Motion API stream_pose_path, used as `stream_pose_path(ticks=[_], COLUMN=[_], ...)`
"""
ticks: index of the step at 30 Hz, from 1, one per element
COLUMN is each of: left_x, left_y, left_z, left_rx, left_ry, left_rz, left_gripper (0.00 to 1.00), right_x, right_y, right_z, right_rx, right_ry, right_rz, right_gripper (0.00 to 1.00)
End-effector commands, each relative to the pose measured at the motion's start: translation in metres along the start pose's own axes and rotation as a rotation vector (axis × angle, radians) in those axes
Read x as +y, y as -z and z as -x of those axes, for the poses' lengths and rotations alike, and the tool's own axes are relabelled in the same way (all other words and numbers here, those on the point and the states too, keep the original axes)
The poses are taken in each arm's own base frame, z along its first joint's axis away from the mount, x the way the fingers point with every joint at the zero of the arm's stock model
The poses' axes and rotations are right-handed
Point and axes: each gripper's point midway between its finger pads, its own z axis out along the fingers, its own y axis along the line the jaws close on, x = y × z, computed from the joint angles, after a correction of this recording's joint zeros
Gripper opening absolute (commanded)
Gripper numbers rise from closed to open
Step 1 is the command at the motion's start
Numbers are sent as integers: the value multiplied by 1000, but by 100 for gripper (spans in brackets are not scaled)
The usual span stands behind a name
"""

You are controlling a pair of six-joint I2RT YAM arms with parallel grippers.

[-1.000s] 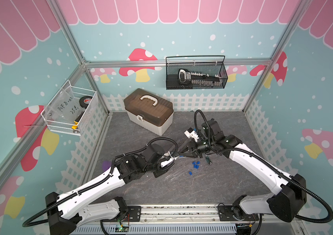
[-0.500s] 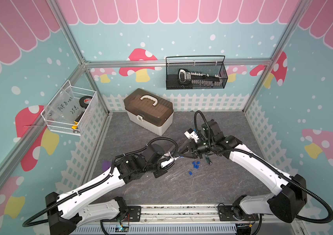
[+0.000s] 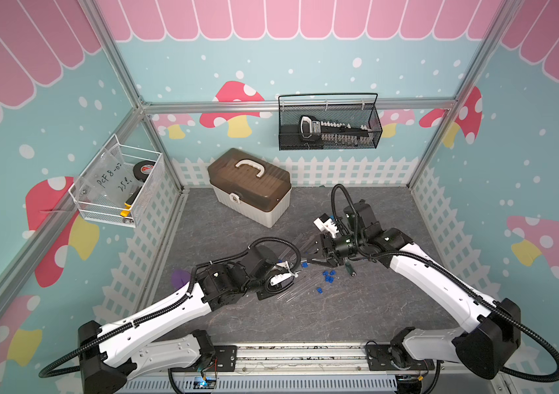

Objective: Remove stoppers from test tubes
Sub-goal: Pick up the test tube at the center of the board, then open the stopper on the test tube.

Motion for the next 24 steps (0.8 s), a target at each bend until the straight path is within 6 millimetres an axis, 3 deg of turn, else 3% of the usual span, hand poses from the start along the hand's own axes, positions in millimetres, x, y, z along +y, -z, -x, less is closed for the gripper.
stream_pose_path(ticks=[1,6,13,20,24], left_x=[19,30,20,25,20], left_y=[9,19,15,16,14], left_z=[14,29,21,19,16], left_rx=[-75,-136,-102,-97,-70], left_ry=[-95,-128,-144,-90,-52], left_rz=[117,175,138,139,102], left_gripper=[0,0,0,0,0], right_x=[-1,-3,9,4,7], right_y=[8,0,-1,-6,-7], right_z=[-6,-17,-10,-9,-5], right_rx=[5,46,17,23,14], right_ry=[0,-26,-27,-46,-45], right_rz=[-18,-13,26,17,25], right_gripper=[58,60,59,46,45])
